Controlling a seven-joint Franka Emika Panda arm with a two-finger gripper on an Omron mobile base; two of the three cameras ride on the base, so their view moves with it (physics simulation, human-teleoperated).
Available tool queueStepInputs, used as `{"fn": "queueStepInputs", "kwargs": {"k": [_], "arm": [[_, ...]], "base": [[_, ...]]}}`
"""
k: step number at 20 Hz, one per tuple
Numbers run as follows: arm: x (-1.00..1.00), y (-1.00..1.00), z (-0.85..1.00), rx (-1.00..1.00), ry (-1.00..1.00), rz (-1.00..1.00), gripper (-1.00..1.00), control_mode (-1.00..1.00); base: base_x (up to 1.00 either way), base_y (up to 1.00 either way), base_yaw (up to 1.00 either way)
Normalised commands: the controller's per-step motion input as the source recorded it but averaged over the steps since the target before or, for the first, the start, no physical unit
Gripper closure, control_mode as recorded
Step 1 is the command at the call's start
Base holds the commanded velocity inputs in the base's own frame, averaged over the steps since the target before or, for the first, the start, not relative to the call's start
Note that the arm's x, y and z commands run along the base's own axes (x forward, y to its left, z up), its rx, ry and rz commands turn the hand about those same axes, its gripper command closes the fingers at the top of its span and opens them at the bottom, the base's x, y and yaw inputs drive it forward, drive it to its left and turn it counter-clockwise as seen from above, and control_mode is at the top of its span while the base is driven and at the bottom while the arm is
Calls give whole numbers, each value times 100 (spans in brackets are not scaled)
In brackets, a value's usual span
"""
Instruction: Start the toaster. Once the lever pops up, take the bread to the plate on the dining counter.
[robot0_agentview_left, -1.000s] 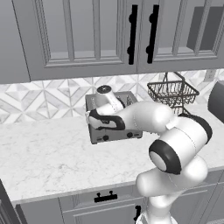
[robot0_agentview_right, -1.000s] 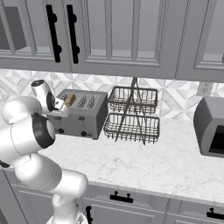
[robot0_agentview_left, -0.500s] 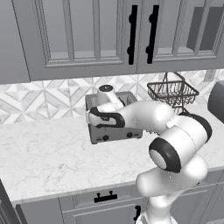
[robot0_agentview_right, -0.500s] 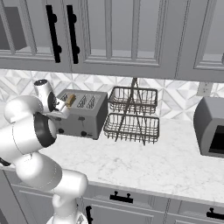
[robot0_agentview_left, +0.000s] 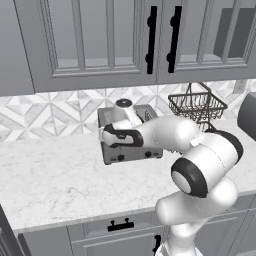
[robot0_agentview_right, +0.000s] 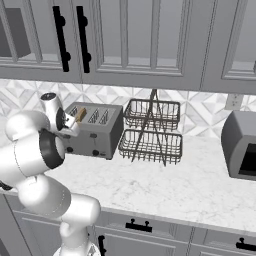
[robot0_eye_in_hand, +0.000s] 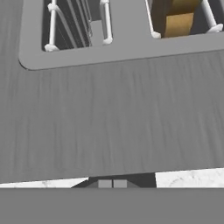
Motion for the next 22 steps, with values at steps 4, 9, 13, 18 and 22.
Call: {"fn": "queueStepInputs", "kwargs": {"k": [4, 9, 13, 18, 22], "arm": [[-2, -29, -53, 0, -8, 0, 100, -100], [0, -21, -66, 0, -3, 0, 100, -100], [0, -18, -52, 0, -8, 0, 100, -100], [-1, -21, -52, 0, -9, -1, 100, -100], [-14, -17, -36, 0, -2, -1, 100, -100]], "base": [[0, 0, 0], [0, 0, 0], [0, 0, 0], [0, 0, 0], [0, 0, 0]]}}
